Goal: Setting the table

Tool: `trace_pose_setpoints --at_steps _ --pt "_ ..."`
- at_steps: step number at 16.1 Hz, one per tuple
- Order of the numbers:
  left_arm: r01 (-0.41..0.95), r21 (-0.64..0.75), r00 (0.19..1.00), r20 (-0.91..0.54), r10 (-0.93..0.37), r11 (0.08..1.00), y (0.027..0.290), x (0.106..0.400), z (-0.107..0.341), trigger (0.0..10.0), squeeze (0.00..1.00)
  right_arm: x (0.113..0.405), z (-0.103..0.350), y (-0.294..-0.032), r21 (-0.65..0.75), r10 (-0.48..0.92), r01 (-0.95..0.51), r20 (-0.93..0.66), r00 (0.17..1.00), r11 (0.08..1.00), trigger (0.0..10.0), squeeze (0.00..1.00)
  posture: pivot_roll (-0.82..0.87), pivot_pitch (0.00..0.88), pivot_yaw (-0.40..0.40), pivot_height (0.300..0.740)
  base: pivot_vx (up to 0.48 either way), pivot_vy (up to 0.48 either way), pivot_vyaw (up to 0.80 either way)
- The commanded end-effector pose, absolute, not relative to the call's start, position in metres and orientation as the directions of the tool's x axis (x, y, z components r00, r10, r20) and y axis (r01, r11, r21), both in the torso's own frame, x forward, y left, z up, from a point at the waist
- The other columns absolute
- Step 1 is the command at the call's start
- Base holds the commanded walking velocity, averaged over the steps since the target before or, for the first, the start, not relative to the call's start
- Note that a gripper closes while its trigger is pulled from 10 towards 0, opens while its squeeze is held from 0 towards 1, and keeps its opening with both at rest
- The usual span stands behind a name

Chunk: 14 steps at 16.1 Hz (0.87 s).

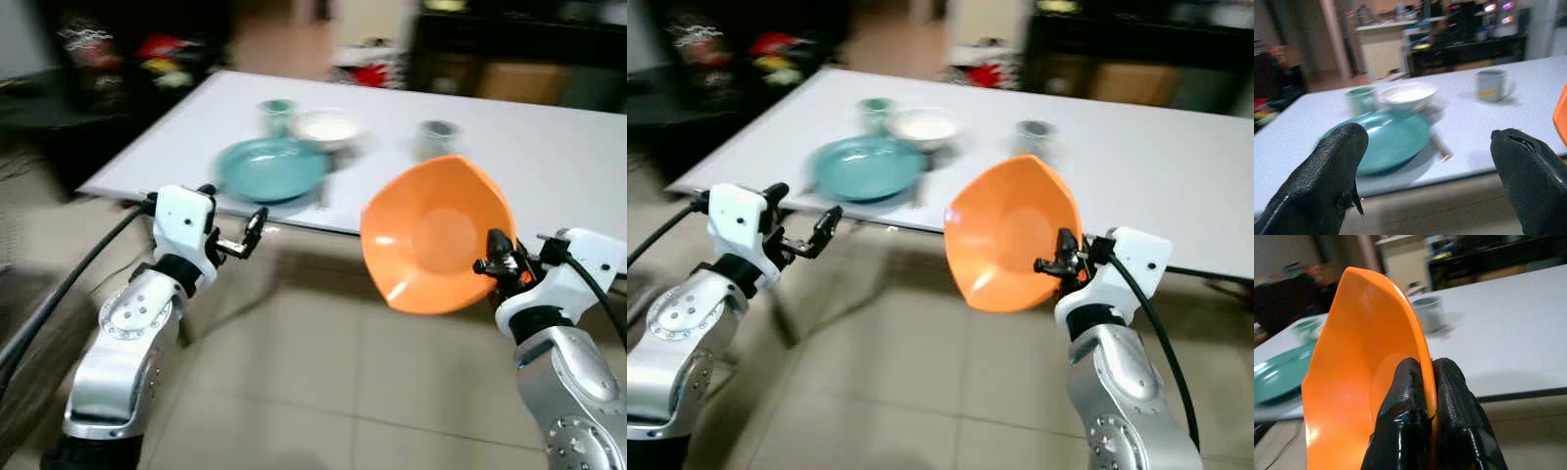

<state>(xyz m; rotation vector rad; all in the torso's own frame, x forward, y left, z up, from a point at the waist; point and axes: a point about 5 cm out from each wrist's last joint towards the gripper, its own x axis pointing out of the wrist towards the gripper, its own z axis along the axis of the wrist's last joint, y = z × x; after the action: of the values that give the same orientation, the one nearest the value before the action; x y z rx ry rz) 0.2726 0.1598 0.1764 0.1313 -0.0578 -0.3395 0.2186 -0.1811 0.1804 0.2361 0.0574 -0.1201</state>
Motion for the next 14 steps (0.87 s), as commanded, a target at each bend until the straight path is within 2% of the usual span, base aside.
trace_pose_setpoints --at_steps 1,5,14 --pt "0.355 0.134 0.931 0.043 -0.364 0.925 0.152 0.273 0.179 10.0 0.0 0.218 0.19 -0.189 0.224 -0.146 0.148 -0.028 0.989 0.963 10.0 0.0 -0.02 0.0 0.012 0.74 0.382 0.0 -0.8" --pt "0.353 0.128 0.931 0.045 -0.361 0.927 0.151 0.272 0.177 10.0 0.0 0.222 0.194 -0.195 0.222 -0.144 0.143 -0.012 0.989 0.964 10.0 0.0 -0.02 0.0 0.0 0.74 0.387 0.0 -0.73" --pt "0.363 0.116 0.928 0.049 -0.37 0.924 0.145 0.273 0.178 10.0 0.0 0.239 0.206 -0.214 0.285 -0.145 0.13 0.033 0.989 0.95 10.0 0.0 -0.01 0.0 0.008 0.74 0.387 0.0 0.0"
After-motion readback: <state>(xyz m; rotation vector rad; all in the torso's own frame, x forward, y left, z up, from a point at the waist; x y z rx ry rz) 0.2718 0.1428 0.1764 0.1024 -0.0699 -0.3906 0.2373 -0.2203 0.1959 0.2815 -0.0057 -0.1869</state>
